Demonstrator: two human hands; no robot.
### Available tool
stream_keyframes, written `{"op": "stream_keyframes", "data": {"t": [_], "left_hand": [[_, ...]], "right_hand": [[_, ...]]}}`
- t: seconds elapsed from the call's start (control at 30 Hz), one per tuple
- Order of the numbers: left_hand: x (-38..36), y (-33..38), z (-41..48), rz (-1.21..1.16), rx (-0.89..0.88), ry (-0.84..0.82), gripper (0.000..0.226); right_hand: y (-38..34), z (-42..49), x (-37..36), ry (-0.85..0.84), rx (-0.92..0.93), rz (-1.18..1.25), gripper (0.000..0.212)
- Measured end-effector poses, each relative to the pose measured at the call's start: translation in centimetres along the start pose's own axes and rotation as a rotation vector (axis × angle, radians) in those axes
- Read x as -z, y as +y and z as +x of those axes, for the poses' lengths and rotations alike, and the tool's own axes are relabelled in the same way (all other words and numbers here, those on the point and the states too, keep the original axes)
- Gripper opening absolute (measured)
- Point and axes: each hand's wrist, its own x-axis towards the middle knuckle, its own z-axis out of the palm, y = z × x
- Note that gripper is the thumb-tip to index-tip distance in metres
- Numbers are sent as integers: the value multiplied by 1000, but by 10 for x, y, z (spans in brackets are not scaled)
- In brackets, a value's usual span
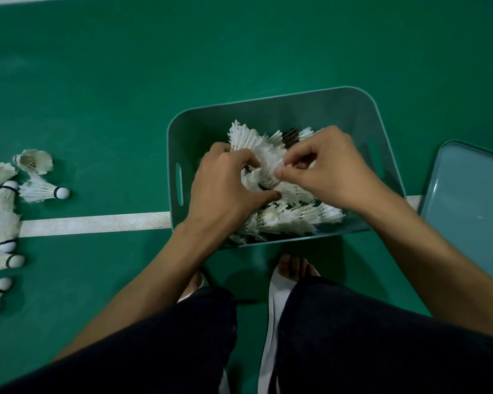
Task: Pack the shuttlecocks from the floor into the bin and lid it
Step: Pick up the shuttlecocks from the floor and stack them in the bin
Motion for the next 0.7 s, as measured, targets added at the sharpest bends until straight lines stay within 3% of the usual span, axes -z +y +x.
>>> {"op": "stream_keyframes", "data": {"t": [0.1, 0.23, 0.4, 0.57, 0.7], "left_hand": [[4, -11, 1, -36, 74, 36, 30], [4, -23, 1, -30, 145, 93, 33], [1, -29, -4, -70, 183, 146, 27], [-2, -25, -6, -114, 150, 101, 44], [-4, -23, -7, -68, 88, 41, 41]], "right_hand": [[20, 8, 7, 17, -259, -58, 24], [31, 23, -3, -94, -527, 119, 10], [22, 35, -28, -165, -625, 304, 14], [15, 43, -50, -206, -715, 442, 13], [19, 42, -37, -301, -685, 357, 18]]}}
